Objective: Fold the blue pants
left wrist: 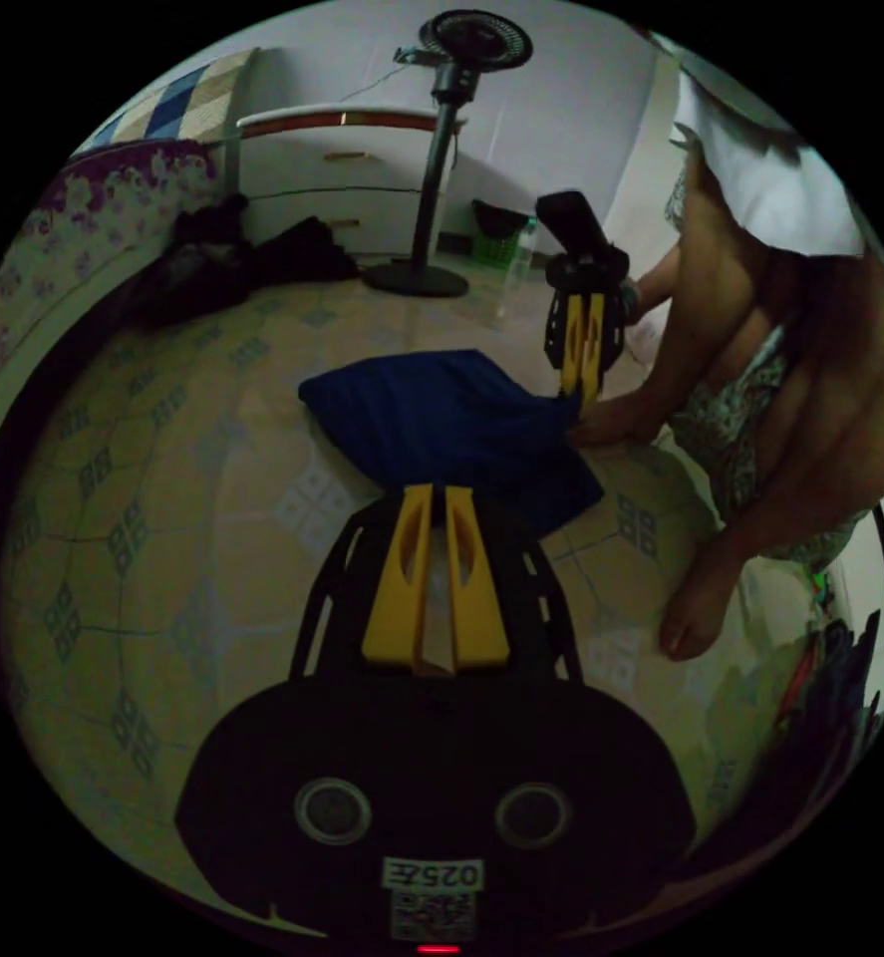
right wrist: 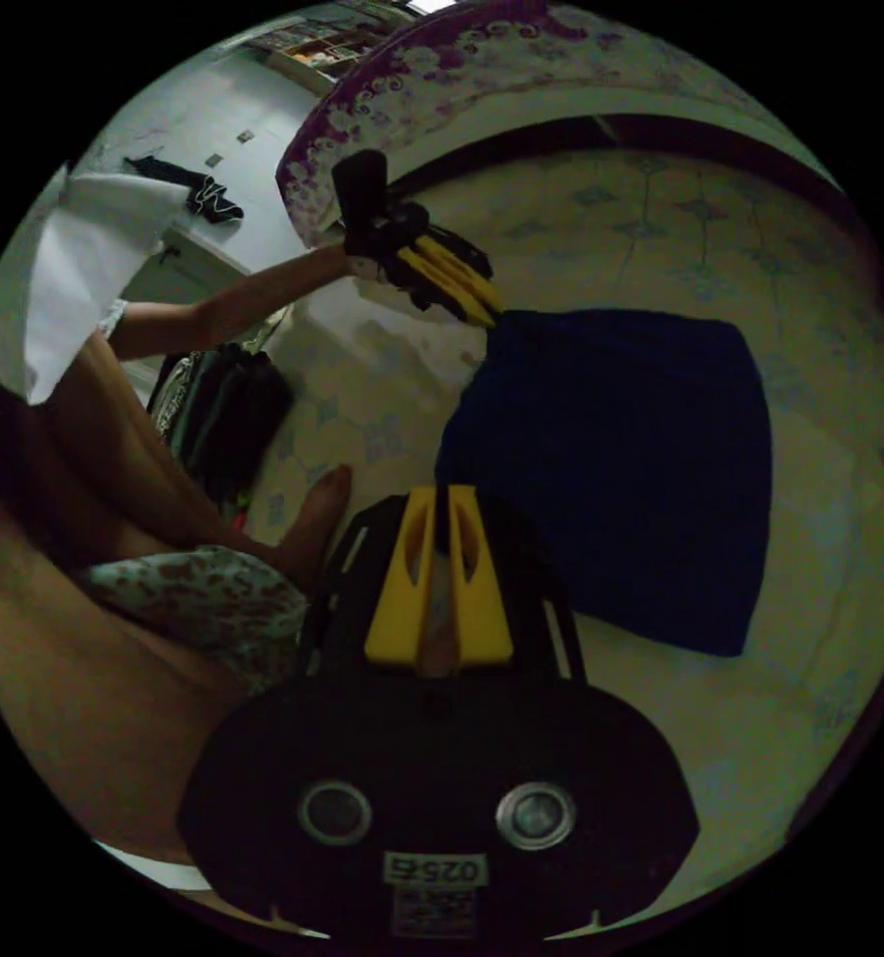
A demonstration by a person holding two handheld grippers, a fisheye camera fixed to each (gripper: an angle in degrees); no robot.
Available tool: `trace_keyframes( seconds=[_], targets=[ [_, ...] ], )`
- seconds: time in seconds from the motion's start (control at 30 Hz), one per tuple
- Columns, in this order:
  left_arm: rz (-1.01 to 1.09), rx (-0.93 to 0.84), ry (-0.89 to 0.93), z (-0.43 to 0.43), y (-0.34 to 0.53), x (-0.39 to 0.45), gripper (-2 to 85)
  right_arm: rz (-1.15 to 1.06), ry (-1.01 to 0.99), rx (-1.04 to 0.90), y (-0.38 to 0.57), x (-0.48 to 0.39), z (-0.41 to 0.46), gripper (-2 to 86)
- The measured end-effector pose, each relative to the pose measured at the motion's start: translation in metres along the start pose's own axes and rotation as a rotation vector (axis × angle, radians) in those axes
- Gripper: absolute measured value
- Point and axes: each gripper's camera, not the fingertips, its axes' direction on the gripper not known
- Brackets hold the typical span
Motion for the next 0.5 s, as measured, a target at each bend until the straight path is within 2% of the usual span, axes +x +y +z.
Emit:
trace_keyframes(
  seconds=[0.13, 0.2, 0.27, 0.33, 0.37, 0.43, 0.5],
  targets=[
    [0.047, -0.086, 0.018, -0.024, 0.019, 0.014, -0.2, -0.054, -0.049, -0.032, -0.008, 0.006, 0.020, 4.3],
    [-0.059, -0.222, 0.027, -0.028, 0.047, 0.012, -0.3, -0.038, -0.155, -0.157, -0.013, 0.024, 0.064, 8.0],
    [-0.183, -0.269, 0.027, -0.045, 0.081, 0.006, -0.7, -0.017, -0.265, -0.221, -0.013, 0.034, 0.092, 8.4],
    [-0.378, -0.144, 0.001, -0.084, 0.116, 0.003, -1.2, -0.051, -0.314, -0.226, -0.017, 0.033, 0.100, 8.3],
    [-0.463, -0.021, -0.006, -0.115, 0.130, 0.008, -1.2, -0.104, -0.308, -0.224, -0.023, 0.028, 0.098, 8.1],
    [-0.527, 0.133, -0.052, -0.153, 0.131, 0.025, -1.2, -0.167, -0.229, -0.155, -0.035, 0.023, 0.089, 7.0],
    [-0.566, 0.230, -0.119, -0.179, 0.105, 0.048, -1.2, -0.176, -0.125, 0.014, -0.055, 0.030, 0.080, 5.3]
  ],
)
